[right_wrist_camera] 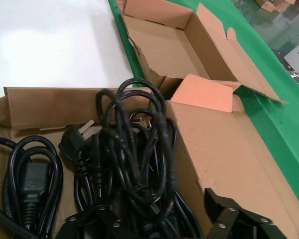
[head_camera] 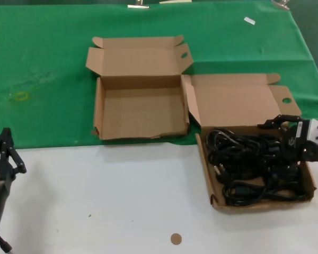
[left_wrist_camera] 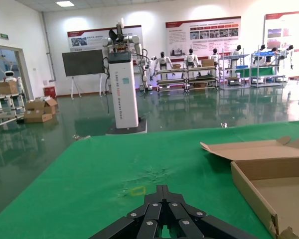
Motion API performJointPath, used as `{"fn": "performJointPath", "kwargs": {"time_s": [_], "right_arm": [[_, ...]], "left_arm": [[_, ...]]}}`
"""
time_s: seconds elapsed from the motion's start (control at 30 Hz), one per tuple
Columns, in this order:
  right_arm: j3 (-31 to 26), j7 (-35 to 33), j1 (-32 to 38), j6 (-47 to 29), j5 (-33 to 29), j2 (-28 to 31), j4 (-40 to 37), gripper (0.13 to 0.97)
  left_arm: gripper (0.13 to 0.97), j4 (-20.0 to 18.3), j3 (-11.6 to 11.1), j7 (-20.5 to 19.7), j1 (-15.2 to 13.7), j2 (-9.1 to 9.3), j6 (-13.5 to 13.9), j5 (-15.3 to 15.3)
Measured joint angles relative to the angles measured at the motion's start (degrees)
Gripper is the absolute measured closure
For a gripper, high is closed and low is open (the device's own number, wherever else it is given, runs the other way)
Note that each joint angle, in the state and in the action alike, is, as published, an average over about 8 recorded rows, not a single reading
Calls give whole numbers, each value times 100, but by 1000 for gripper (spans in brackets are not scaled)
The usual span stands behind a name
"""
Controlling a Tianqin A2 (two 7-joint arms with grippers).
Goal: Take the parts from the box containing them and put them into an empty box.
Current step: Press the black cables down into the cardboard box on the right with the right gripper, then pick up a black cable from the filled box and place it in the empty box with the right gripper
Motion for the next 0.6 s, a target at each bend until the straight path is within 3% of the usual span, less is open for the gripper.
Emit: {"fn": "performJointPath", "kwargs": {"time_s": [0.1, 0.37, 0.6], "right_arm": [[3, 10, 9, 1, -18, -14, 1, 410], [26, 88, -6, -13, -49, 13, 95, 634], [58, 179, -93, -30, -60, 94, 238, 764]], "left_arm": [[953, 0, 0, 0, 0, 0, 0, 0], [953, 0, 0, 0, 0, 0, 0, 0], [953, 0, 0, 0, 0, 0, 0, 0]]}}
